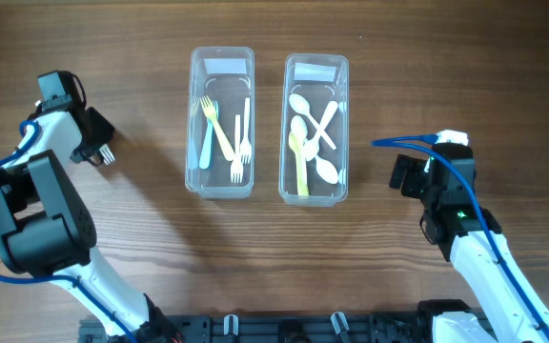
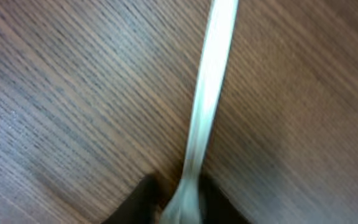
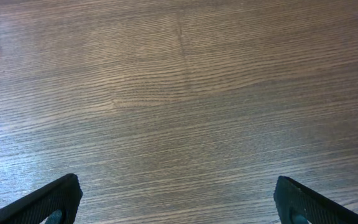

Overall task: Pack container
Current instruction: 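Carry the white fork into the left container and release it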

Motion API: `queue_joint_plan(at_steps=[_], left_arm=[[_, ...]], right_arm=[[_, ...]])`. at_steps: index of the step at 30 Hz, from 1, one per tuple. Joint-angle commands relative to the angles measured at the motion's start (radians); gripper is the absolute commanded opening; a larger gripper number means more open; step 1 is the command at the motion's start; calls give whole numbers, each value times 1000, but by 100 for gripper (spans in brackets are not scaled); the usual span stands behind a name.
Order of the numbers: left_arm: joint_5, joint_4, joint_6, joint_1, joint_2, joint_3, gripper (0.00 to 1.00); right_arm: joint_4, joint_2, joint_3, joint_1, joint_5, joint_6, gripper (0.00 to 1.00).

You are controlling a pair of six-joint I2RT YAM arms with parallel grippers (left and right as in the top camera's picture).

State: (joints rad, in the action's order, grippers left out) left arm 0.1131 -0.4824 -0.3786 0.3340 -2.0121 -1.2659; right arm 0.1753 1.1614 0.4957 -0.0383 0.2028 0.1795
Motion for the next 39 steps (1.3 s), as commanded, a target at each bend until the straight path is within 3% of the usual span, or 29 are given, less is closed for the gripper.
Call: queue_joint_plan(at_steps=[1,4,9,12,13,14,16,18,23,26,27,28,29,30,31,36,39], left_arm=[[-34,-35,5,-2,-17,7,12],[-34,-45,-31,-2,34,5,7],[-43,-51,-86,-5,299,-12,6],[-259,-60,-85,-45,477,-12,4],[-362,-58,-65,-71,517,-12,4],[-503,-43,38,-130,552,-12,4],[-576,-39,203,-235,555,-11,4],[-564,-54,292,-326,535,-11,4],[-418,-59,296,-504,421,-11,4],[-407,-58,296,-524,373,-11,5],[-407,-60,296,-524,362,-11,11],[-407,-61,296,-524,355,-11,25],[-407,-61,296,-524,355,-11,32],[-407,-61,296,-524,355,-11,65],[-407,-60,297,-523,356,-11,80],[-406,-26,296,-472,383,-12,86],[-292,-19,292,-383,431,-12,95]], right_arm=[[-3,1,2,-2,6,13,100],[-3,1,2,-2,6,13,100],[-3,1,2,-2,6,13,100],[-3,1,2,-2,6,13,100],[-3,1,2,-2,6,13,100],[-3,1,2,-2,6,14,100],[-3,1,2,-2,6,14,100],[-3,1,2,-2,6,13,100],[-3,1,2,-2,6,13,100],[-3,1,2,-2,6,14,100],[-3,1,2,-2,6,13,100],[-3,1,2,-2,6,14,100],[-3,1,2,-2,6,13,100],[-3,1,2,-2,6,14,100],[-3,1,2,-2,6,13,100],[-3,1,2,-2,6,14,100],[-3,1,2,-2,6,13,100]])
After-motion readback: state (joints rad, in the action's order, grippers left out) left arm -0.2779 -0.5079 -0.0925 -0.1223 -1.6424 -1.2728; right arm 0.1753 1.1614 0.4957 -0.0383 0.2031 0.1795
